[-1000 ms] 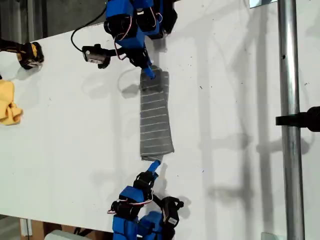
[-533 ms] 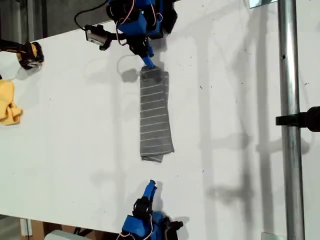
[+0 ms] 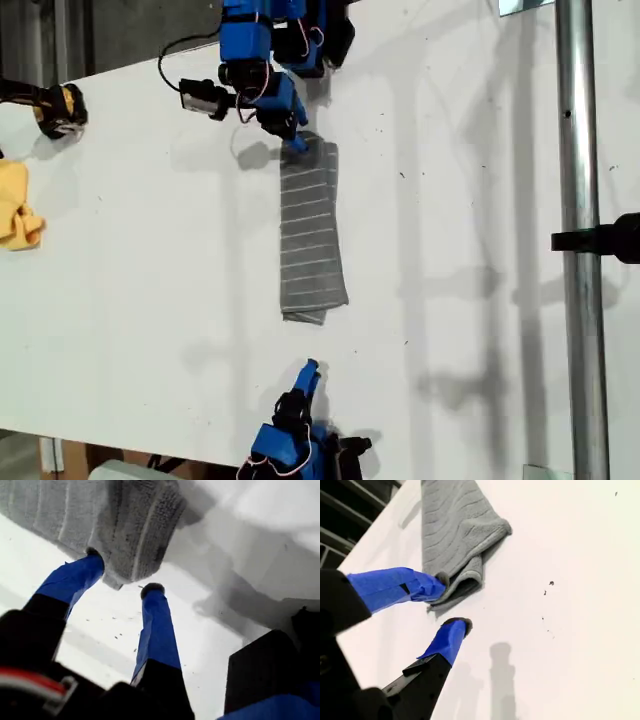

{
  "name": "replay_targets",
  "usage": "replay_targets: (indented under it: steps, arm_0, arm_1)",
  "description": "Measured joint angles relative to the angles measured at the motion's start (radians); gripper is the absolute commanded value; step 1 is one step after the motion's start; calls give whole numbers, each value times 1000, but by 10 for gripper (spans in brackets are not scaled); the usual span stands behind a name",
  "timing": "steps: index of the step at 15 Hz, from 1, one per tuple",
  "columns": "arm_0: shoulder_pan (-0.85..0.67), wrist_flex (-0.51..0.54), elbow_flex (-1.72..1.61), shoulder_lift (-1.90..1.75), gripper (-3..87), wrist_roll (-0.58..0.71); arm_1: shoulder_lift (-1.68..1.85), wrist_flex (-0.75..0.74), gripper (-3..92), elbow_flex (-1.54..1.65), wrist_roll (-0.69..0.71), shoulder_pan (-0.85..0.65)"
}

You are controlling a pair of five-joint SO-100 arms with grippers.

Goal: Grasp corners of a towel and fold twice.

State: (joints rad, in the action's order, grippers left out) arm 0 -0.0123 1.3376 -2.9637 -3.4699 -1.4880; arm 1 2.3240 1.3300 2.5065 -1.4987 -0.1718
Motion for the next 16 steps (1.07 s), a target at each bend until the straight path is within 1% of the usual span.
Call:
replay_targets:
  steps: [1,2,4,6,10,12,13,14,15,16]
  arm_0:
    - [5,0,-2,0,128,-3]
    - [11,0,-2,0,128,-6]
    - [26,0,-2,0,127,-21]
    - [31,0,-2,0,127,-26]
    - [40,0,-2,0,128,-29]
    - [46,3,-2,0,132,-38]
    - [46,3,-2,0,134,-40]
    - [46,3,-2,0,135,-40]
    - [46,3,-2,0,136,-40]
    - [46,3,-2,0,136,-40]
  arm_1:
    - [-127,-74,208,-26,5,-21]
    - [-238,-101,208,-51,5,-37]
    - [-380,-104,208,-83,6,-57]
    - [-443,-100,208,-120,6,-58]
    - [-635,-123,208,-334,64,-48]
    - [-681,-164,174,-387,81,-34]
    - [-681,-190,79,-387,95,-35]
    - [-681,-218,8,-387,110,-29]
    - [-678,-247,26,-380,127,-21]
    - [-669,-282,18,-368,127,-15]
